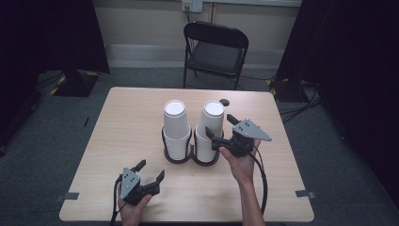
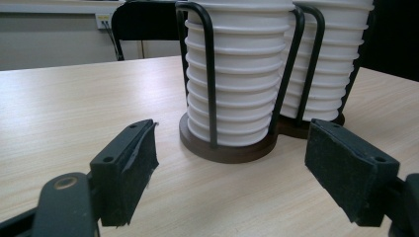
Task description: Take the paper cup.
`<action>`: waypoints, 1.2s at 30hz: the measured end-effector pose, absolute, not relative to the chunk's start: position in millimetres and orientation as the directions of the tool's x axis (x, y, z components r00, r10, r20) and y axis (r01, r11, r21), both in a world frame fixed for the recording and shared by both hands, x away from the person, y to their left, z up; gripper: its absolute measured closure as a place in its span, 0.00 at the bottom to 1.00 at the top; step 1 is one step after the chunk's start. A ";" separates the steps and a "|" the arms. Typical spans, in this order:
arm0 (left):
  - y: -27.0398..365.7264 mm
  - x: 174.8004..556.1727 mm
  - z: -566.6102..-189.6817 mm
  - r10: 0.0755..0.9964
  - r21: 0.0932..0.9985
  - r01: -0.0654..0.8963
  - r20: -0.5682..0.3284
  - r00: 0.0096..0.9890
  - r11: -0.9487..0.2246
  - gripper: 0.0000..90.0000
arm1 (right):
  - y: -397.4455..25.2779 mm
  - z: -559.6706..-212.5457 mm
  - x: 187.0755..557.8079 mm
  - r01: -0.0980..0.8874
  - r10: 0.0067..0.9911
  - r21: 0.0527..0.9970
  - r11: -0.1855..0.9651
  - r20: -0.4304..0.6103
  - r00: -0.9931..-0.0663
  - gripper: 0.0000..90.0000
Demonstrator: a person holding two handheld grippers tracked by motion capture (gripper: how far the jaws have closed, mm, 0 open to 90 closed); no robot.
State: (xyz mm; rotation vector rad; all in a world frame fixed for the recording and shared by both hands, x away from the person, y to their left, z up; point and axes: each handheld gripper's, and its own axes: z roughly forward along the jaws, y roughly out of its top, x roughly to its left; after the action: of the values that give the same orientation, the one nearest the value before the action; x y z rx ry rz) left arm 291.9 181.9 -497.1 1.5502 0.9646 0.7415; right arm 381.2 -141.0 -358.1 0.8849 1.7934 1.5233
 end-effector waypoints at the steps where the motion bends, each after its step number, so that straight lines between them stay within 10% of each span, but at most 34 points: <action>1: 181.9 291.9 -497.1 0.882 0.980 0.188 -0.040 0.470 -0.056 0.22 | -140.4 -356.8 383.7 0.102 0.809 0.989 0.107 -0.027 -0.588 0.15; 36: 182.6 289.0 -497.6 0.876 0.986 0.157 -0.022 0.483 -0.062 0.21 | -121.3 -381.3 431.0 0.243 0.773 0.963 0.118 0.065 -0.632 0.13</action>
State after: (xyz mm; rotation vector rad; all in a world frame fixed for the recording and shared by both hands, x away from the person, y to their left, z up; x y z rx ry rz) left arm 289.0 182.6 -497.6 1.5418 0.9300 0.7567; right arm 431.0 -121.3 -381.3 0.9817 1.9442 1.5338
